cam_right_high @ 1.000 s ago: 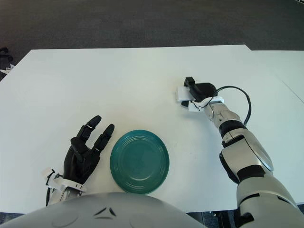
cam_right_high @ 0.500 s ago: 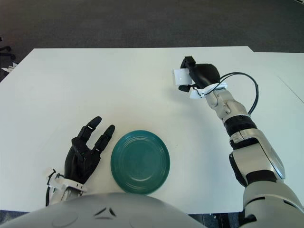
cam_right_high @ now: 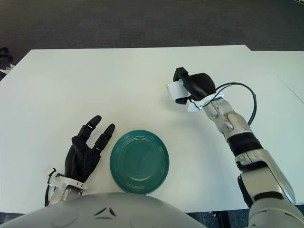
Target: Put the charger into the plate.
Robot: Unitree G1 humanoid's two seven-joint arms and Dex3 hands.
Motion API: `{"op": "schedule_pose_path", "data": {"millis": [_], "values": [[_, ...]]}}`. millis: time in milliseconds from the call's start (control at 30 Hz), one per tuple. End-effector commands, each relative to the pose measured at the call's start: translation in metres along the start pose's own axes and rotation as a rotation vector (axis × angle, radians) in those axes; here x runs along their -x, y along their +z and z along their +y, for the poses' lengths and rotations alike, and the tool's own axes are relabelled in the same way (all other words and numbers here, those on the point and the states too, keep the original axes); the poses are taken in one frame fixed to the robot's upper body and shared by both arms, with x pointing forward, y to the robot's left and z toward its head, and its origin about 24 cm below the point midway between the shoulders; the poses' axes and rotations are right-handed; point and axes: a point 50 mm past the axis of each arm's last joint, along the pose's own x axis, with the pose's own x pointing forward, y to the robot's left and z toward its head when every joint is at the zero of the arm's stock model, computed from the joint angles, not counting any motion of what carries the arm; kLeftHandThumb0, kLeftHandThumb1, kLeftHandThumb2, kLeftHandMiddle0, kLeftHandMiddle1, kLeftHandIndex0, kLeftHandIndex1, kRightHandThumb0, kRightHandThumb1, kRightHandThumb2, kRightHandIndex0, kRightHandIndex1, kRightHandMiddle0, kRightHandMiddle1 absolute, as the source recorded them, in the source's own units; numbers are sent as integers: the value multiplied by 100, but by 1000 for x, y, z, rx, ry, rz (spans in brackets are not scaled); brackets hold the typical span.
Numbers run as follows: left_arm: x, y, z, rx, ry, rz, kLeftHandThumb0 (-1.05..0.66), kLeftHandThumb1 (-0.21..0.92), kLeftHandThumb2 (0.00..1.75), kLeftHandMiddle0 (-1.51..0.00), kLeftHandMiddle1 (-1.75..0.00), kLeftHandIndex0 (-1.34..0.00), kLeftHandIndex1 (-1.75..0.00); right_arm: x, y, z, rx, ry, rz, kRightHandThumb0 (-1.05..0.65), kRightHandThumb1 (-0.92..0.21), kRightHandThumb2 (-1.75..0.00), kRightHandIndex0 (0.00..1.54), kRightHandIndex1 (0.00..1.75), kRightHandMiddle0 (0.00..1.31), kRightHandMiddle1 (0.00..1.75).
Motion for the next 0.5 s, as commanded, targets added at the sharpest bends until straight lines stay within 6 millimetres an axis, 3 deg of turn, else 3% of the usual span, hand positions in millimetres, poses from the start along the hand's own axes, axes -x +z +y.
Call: {"op": "schedule_pose_path", "data": {"millis": [0, 467], "values": [[-1, 0, 1, 0, 4, -3, -104, 92, 96, -63, -4, -13, -93, 5, 13, -14, 41, 11, -77, -43, -47, -112, 93, 175, 50, 175], [-2, -1, 1, 3, 0, -1, -101, 92, 96, -61, -2, -11, -93, 17, 60, -31, 120, 100, -291, -42, -52, -106, 91, 175, 46, 175]]}}
